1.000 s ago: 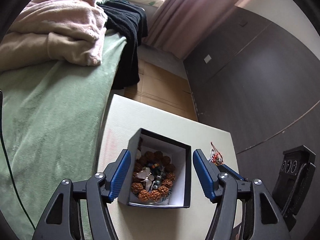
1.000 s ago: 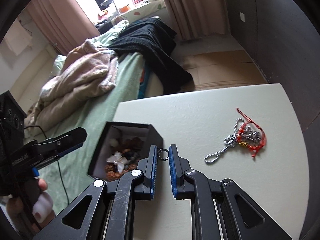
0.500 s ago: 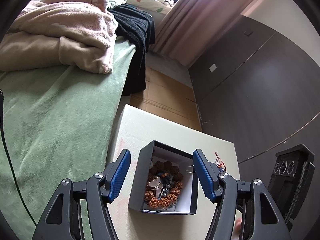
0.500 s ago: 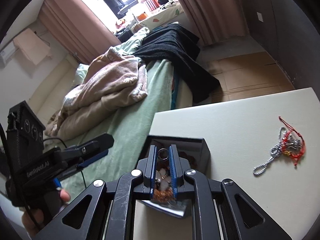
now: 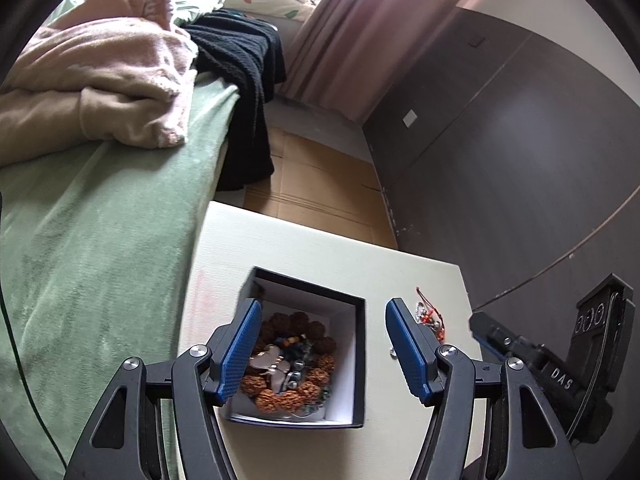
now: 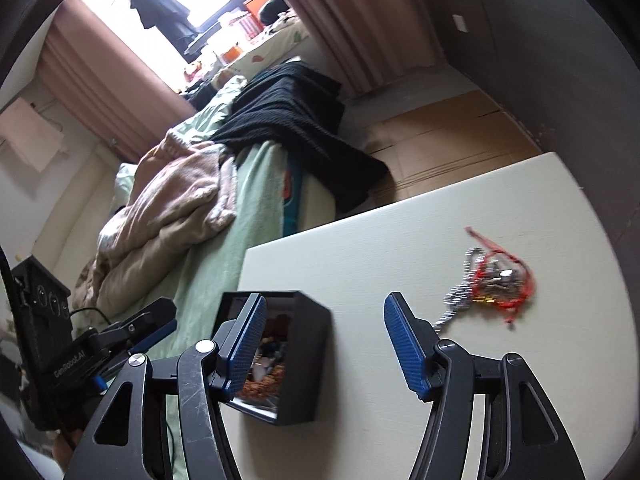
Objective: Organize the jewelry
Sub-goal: 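Open the right tool over the box to drop the silver hoop, then grasp the red cord pendant with the left tool and lift it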
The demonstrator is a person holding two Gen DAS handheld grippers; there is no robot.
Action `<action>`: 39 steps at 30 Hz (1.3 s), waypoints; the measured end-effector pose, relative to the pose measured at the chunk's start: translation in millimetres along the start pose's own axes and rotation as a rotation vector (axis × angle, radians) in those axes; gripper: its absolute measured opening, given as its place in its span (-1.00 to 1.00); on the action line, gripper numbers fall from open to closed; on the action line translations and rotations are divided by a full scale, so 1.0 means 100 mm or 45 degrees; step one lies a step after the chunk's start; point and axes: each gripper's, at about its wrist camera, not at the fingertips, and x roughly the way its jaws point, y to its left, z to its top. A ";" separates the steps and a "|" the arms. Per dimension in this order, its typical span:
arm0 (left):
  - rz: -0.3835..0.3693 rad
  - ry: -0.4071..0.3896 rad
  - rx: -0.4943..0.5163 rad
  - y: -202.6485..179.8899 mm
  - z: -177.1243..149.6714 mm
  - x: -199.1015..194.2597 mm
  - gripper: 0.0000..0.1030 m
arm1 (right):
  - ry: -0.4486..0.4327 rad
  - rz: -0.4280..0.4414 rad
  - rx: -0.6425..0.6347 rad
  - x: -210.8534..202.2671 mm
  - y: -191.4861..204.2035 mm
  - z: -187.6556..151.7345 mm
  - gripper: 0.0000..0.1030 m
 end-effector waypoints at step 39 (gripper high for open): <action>0.172 0.328 0.602 -1.90 -0.30 1.60 -0.34 | 0.050 -0.289 0.299 -0.76 -1.65 0.22 0.21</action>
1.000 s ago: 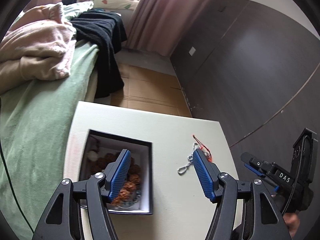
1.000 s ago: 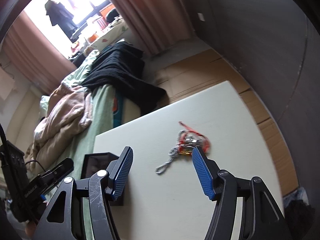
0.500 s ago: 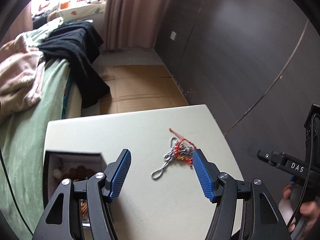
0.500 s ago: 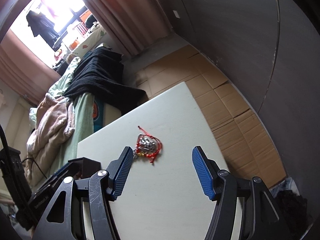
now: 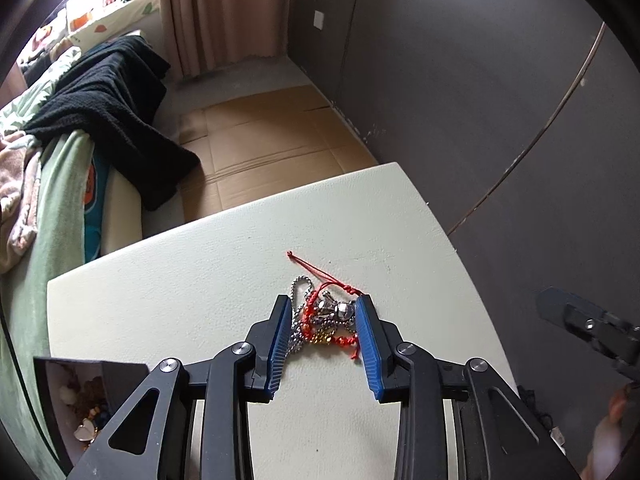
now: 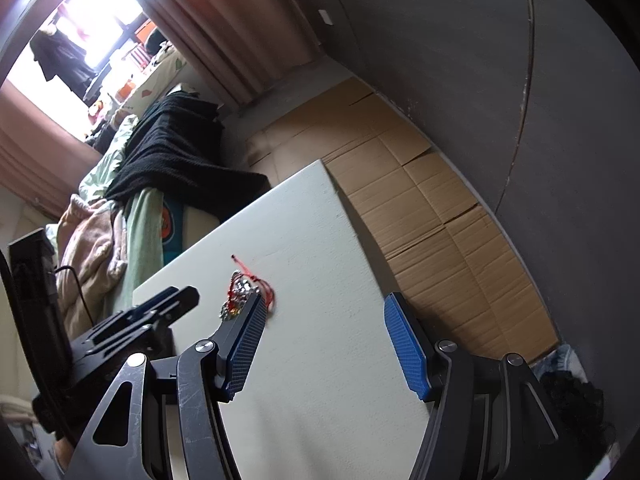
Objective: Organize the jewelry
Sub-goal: 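Grasp the red cord pendant with the left tool and lift it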
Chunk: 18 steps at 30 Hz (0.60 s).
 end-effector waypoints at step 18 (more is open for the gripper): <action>0.032 -0.013 -0.043 0.14 -0.05 0.26 -0.95 | 0.050 0.007 0.059 0.15 -0.07 0.05 0.21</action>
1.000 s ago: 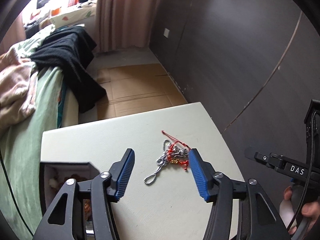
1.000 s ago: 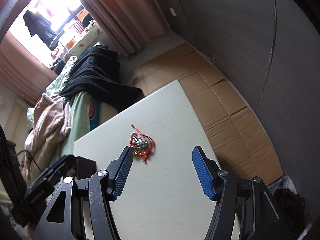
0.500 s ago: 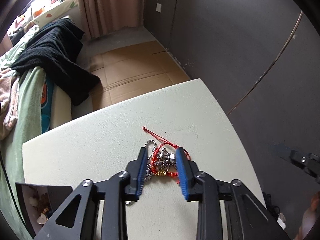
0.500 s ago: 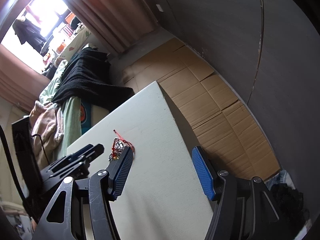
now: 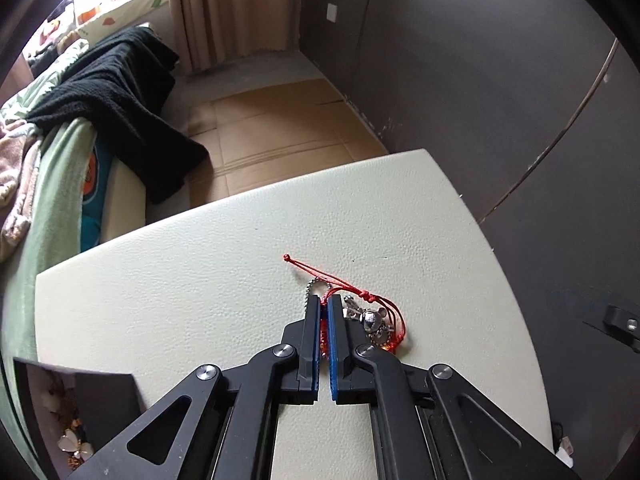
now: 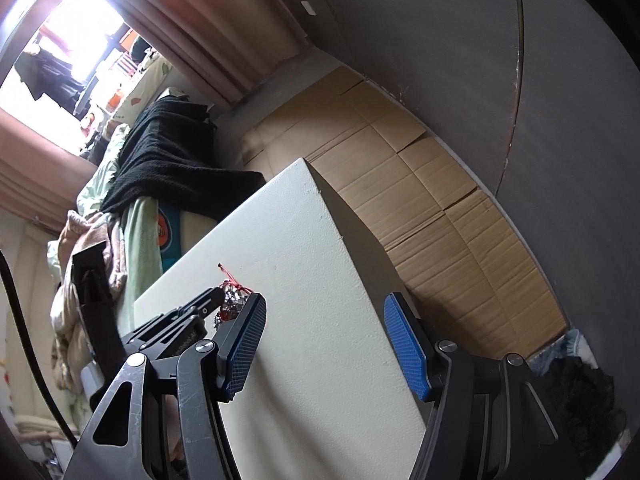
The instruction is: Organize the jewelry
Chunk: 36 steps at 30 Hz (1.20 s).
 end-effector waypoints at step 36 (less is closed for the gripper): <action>-0.258 -0.345 -0.476 1.58 -0.72 -1.31 -0.95 | -0.030 -0.350 -0.621 0.94 1.45 -0.43 0.54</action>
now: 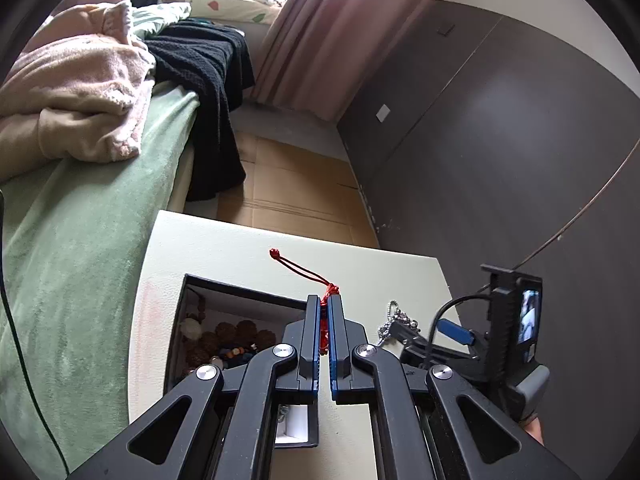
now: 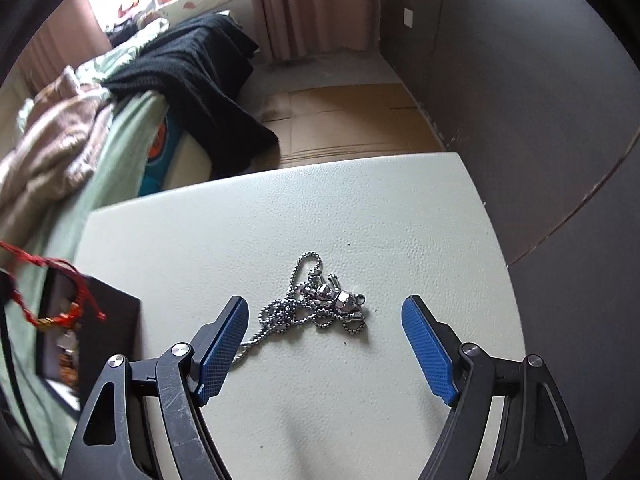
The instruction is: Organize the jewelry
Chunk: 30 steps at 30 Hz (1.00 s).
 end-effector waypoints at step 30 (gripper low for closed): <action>0.102 -0.023 0.014 -0.04 -0.25 -0.23 -0.95 | 0.039 0.061 -0.096 -0.12 0.01 -0.36 -0.78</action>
